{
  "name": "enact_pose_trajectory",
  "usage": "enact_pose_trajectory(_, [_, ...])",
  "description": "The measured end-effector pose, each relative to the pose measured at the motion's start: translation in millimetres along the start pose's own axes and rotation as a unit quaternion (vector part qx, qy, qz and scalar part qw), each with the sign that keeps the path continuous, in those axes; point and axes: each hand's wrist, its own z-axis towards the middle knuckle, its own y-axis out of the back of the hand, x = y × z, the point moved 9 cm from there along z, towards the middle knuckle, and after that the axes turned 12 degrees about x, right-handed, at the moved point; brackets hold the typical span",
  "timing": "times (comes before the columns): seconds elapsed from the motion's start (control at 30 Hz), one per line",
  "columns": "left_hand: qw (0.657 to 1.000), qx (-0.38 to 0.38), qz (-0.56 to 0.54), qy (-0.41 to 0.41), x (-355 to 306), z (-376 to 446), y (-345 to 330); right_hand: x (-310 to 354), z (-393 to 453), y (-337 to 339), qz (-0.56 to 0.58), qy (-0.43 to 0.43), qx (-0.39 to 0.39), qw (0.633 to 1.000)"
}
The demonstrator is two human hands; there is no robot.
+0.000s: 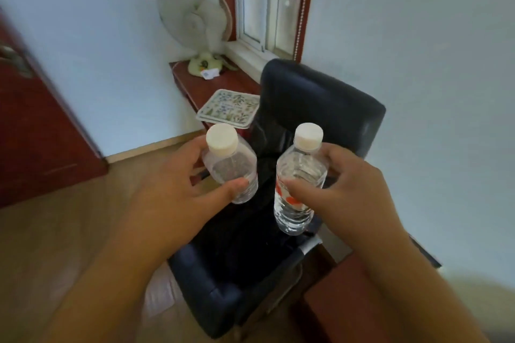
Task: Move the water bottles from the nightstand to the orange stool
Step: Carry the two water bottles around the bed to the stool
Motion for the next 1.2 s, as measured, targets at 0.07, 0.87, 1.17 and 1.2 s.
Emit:
enact_pose_trajectory(0.07, [0.999,-0.034,0.006,0.022,28,-24,33,28,13,-39,0.001,0.03,0.045,0.999])
enact_pose_trajectory(0.87, [0.709,-0.482,0.014,0.515,97,-412,61,266,-121,-353,-0.028,0.436,0.552,0.71])
enact_pose_trajectory(1.17, [0.629,-0.554,0.021,0.545,58,-487,33,286,-212,-364,-0.034,0.502,0.585,0.636])
enact_pose_trajectory(1.2, [0.631,-0.553,0.024,0.543,58,-491,35,289,-216,-364,-0.032,0.504,0.582,0.637])
